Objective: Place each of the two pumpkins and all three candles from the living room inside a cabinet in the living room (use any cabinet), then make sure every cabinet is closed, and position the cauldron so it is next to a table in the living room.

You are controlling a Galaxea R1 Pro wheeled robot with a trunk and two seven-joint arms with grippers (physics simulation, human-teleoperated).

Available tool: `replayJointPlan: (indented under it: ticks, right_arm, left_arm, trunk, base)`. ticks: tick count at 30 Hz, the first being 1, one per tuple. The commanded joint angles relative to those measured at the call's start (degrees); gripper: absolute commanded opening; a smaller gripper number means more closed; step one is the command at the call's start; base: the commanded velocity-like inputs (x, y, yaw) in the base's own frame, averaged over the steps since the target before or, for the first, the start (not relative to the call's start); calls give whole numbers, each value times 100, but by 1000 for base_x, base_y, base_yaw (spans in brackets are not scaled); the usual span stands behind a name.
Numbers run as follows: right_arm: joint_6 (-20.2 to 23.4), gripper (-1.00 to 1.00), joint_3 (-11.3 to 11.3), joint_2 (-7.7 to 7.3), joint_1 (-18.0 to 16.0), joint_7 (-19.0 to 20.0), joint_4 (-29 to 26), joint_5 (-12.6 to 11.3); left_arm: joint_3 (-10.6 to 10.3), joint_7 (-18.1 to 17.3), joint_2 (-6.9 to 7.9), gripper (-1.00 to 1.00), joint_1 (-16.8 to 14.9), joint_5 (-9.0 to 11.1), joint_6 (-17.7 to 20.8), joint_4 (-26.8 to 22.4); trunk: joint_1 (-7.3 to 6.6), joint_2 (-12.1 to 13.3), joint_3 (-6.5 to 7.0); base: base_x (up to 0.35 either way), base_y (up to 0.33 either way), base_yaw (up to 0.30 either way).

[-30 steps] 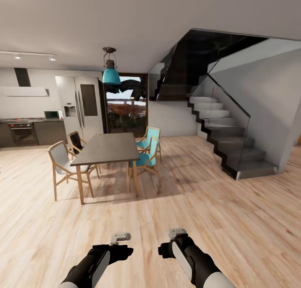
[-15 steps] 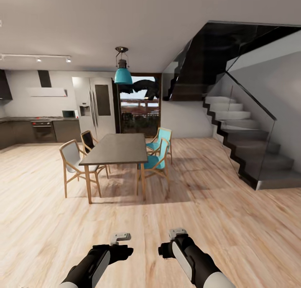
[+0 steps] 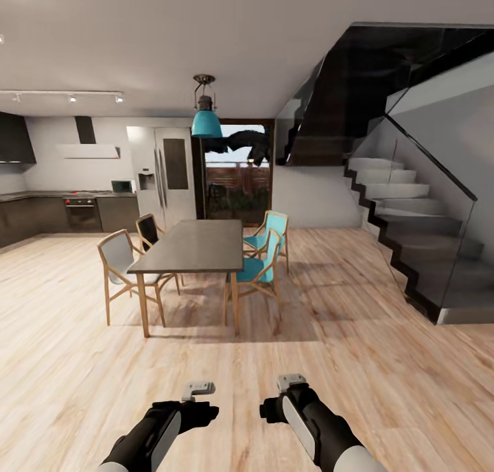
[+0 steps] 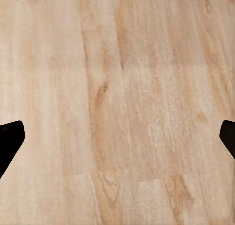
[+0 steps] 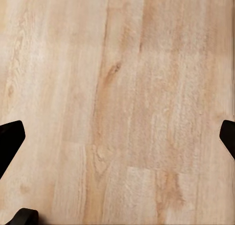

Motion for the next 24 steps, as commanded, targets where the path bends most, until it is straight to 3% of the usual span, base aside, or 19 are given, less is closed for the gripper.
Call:
replayJointPlan:
  ticks: [1,8,24]
  right_arm:
    - [18,100,26,-5,-4,-50,-8,-60]
    - [18,100,26,-5,-4,-50,-8,-60]
    - [18,100,30,3,-4,-59,-2,-60]
  left_arm:
    - [-13,15,2,100,-3,58,34,-7]
    - [-13,15,2,100,-3,57,34,-4]
    - [-13,17,3,100,-3,57,34,-4]
  trunk:
    - [3,-6,-8]
    - [3,-6,-8]
    - [3,-6,-8]
  base:
    - [206,-258,4]
    - [200,-262,68]
    - [195,-265,276]
